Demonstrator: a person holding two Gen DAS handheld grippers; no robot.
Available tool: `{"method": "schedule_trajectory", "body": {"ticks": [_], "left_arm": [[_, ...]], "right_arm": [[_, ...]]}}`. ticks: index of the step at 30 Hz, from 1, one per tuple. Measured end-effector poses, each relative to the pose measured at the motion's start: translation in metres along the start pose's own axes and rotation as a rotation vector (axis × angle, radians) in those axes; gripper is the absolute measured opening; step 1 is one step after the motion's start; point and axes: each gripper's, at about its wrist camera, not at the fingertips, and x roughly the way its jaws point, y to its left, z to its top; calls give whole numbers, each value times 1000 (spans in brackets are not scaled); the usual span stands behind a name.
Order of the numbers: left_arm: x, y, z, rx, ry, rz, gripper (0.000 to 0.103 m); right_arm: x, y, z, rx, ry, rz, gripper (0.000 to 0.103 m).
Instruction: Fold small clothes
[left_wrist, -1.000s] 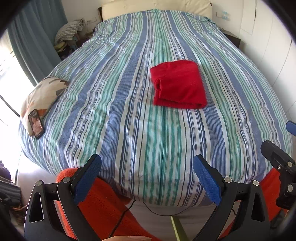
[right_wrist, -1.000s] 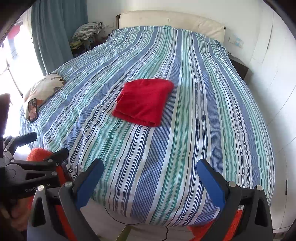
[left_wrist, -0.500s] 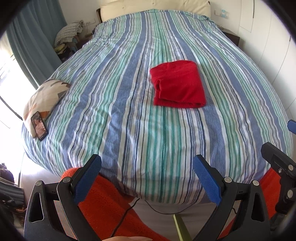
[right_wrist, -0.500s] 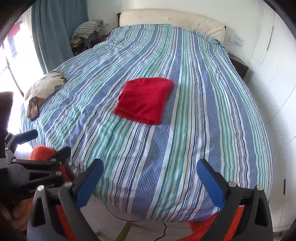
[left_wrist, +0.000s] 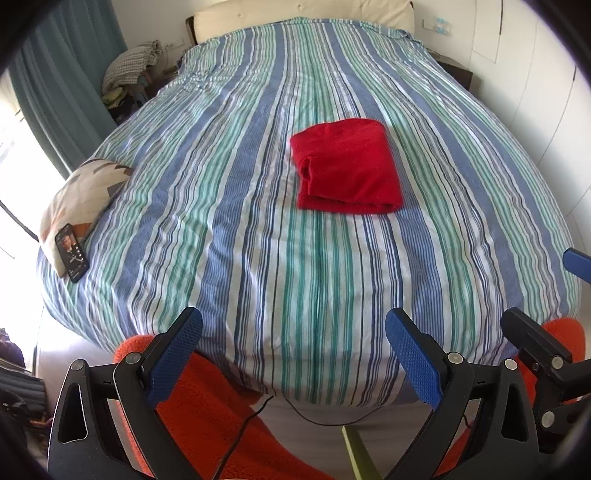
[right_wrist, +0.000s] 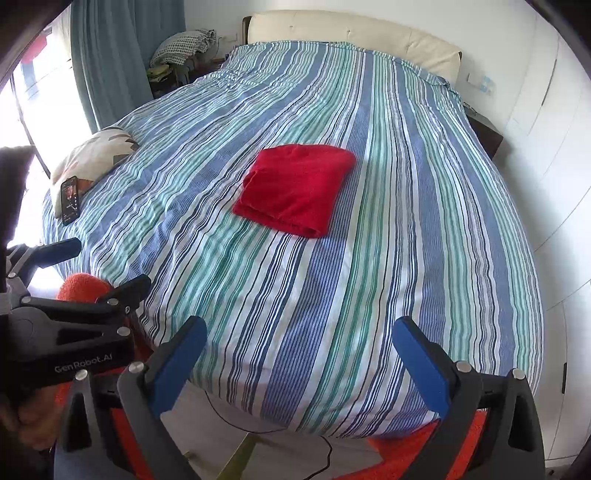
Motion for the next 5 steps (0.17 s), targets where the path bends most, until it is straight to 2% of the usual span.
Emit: {"method": "schedule_trajectory", "body": {"ticks": [5], "left_arm": [[-2,-1,0,-1,-14,10,100]], "right_arm": [[4,-3,1,8,5,5,100]]}}
